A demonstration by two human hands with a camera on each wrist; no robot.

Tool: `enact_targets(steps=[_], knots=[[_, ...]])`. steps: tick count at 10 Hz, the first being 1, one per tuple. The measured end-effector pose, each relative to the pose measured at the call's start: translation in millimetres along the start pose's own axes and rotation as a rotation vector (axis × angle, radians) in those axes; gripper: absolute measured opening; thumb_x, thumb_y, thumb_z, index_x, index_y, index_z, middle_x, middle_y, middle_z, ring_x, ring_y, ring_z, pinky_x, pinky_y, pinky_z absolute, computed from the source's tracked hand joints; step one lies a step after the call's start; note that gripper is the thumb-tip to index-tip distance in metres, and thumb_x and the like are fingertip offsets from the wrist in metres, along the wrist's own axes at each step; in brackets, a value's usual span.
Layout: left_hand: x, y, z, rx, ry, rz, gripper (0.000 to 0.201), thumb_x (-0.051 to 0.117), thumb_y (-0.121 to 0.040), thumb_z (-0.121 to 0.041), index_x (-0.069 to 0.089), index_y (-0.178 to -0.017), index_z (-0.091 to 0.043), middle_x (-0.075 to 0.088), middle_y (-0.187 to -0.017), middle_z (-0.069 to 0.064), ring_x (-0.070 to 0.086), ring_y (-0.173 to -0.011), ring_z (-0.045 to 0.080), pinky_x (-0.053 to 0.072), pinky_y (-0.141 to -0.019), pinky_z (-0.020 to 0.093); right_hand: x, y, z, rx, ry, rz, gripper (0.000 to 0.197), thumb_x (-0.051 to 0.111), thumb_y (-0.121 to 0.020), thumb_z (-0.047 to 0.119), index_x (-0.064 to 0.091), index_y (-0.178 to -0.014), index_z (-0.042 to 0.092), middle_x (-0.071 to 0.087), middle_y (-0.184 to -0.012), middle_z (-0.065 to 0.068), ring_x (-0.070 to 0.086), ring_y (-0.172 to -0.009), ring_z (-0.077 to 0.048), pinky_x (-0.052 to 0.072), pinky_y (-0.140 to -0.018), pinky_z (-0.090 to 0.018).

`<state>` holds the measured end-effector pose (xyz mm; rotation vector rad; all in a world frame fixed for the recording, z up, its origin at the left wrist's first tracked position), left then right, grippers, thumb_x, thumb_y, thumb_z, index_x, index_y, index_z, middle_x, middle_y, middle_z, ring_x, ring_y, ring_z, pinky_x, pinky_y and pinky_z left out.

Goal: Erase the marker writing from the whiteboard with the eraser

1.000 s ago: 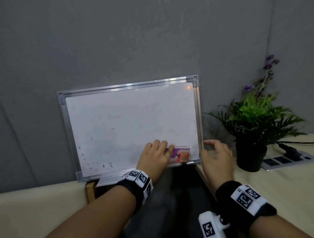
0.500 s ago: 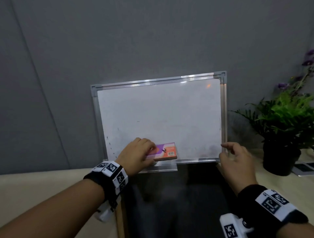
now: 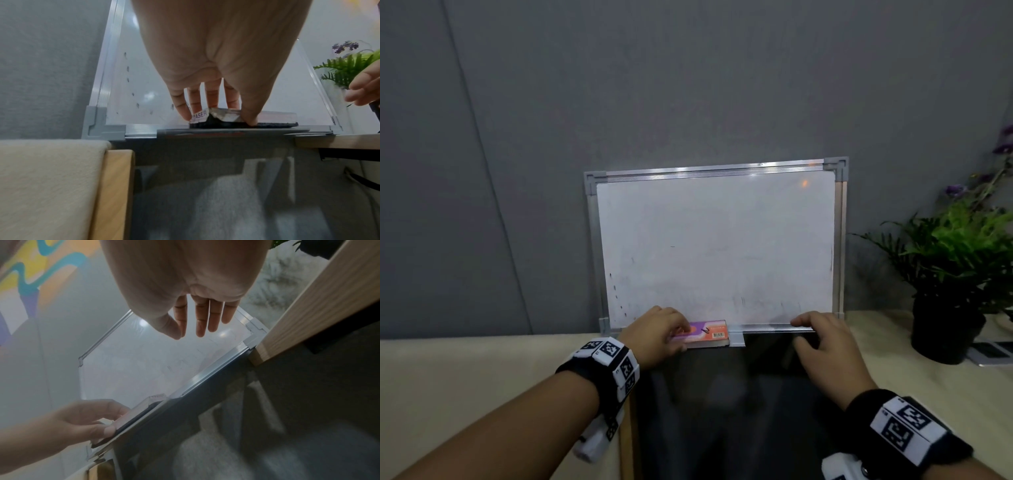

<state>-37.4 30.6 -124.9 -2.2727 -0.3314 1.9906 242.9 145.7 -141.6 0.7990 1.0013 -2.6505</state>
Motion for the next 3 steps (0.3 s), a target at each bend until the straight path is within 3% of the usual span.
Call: enact_targets(steps=[3], knots=[[-1.3,6.3,-4.0,-0.02,0.016,0.041,0.045,0.056,-0.094,-0.029,0.049,-0.138,-0.02,0.044,-0.139,0.001,0.041,-0.126,0.019,0.033,-0.106,0.031,-4.7,0.8,15.9,-0.018,0.019,0.096,0.026,0.062,-0.078,0.01,0.058,-0.091,0.032,0.056,-0.092,0.009,0.05,-0.098,-0.017,0.042,-0.089,-0.033]])
Point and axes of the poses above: each hand's wrist, its own y-axis away from the middle knuckle, its own x-axis out of the palm, z = x × y, the point moved 1 cm from there along -y, towards the middle knuckle
